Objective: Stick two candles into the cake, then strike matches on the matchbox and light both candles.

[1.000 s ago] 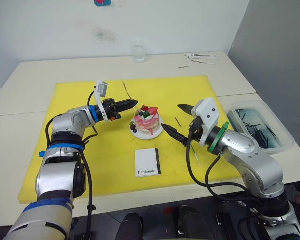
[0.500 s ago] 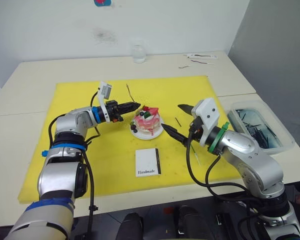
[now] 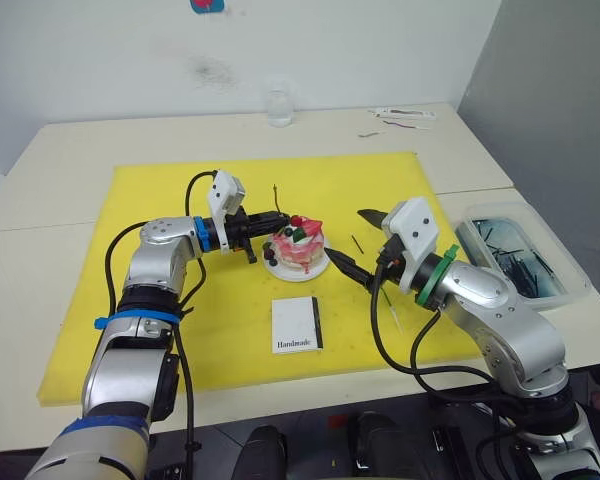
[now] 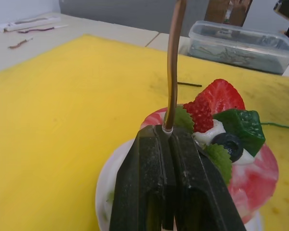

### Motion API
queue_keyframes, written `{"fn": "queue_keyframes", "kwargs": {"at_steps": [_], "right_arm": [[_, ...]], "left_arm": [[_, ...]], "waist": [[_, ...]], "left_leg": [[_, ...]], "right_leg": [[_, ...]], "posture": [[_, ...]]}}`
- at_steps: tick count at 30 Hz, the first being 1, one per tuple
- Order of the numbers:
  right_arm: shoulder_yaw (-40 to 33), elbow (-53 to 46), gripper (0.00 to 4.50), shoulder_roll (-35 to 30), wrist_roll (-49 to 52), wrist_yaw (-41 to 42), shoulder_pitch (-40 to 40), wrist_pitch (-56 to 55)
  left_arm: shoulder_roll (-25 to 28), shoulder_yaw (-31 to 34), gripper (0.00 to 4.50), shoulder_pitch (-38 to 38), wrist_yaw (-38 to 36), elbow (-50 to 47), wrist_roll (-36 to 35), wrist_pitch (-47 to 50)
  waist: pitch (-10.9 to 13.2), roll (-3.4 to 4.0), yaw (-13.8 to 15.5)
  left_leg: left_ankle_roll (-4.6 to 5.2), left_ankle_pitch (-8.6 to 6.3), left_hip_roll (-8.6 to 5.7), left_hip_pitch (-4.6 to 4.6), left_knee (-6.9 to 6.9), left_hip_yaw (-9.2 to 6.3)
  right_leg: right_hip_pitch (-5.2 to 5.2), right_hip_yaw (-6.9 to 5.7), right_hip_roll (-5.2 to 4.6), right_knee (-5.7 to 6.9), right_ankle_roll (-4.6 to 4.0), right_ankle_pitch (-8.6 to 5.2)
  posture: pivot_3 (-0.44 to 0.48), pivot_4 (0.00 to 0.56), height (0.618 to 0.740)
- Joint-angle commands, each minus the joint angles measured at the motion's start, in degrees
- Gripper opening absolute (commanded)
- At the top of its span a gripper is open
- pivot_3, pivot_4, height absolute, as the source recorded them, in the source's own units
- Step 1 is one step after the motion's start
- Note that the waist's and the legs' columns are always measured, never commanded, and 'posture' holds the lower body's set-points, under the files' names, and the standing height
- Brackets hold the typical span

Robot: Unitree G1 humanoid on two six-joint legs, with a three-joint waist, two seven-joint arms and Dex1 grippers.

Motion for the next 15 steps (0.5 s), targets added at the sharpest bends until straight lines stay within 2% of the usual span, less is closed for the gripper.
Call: {"fn": "queue_keyframes", "kwargs": {"at_steps": [1, 3, 5, 6, 15], "right_arm": [[-0.83, -0.25, 4.48, 0.28, -0.15, -0.17, -0.33, -1.33], [-0.87, -0.03, 4.48, 0.31, -0.2, -0.17, -0.4, -1.43], [-0.98, 0.13, 4.5, 0.28, -0.16, -0.11, -0.44, -1.52], [-1.01, 0.19, 4.5, 0.25, -0.16, -0.09, -0.45, -1.57], [-1.36, 1.12, 4.5, 0.3, -0.2, -0.05, -0.93, -2.49]], "left_arm": [[-0.61, -2.63, 0.0, 1.68, 0.47, 0.3, 2.68, -1.81], [-0.67, -2.3, 0.0, 1.31, 1.13, 1.12, 2.55, -2.05], [-0.75, -1.56, 0.63, 0.51, 1.45, 1.51, 1.74, -1.55], [-0.78, -1.07, 0.8, 0.04, 1.48, 1.53, 1.14, -1.06], [-0.33, 2.22, 3.57, -1.61, 1.45, 1.26, -1.88, 1.53]], "waist": [[0.0, 0.0, 0.03], [-0.01, 0.0, 0.03], [-0.01, 0.0, 0.03], [-0.01, 0.0, 0.03], [-0.01, 0.0, -0.04]], "left_leg": [[0.0, 0.0, 0.0, 0.01, 0.0, 0.0], [0.0, 0.0, 0.0, 0.01, 0.01, 0.0], [0.0, 0.0, 0.0, 0.01, 0.02, 0.0], [0.0, 0.0, 0.0, 0.02, 0.02, 0.0], [0.0, 0.0, -0.01, 0.01, 0.01, 0.0]], "right_leg": [[0.01, 0.0, 0.0, 0.0, 0.0, 0.0], [0.02, -0.01, 0.0, 0.0, 0.0, 0.0], [0.03, 0.0, 0.0, 0.0, 0.01, 0.0], [0.03, -0.01, 0.0, 0.01, 0.01, 0.0], [0.01, -0.01, 0.0, 0.02, 0.0, 0.0]], "posture": [[0.0, 0.15, 0.74], [0.0, 0.15, 0.74], [0.0, 0.15, 0.74], [0.0, 0.15, 0.74], [0.0, 0.15, 0.74]]}}
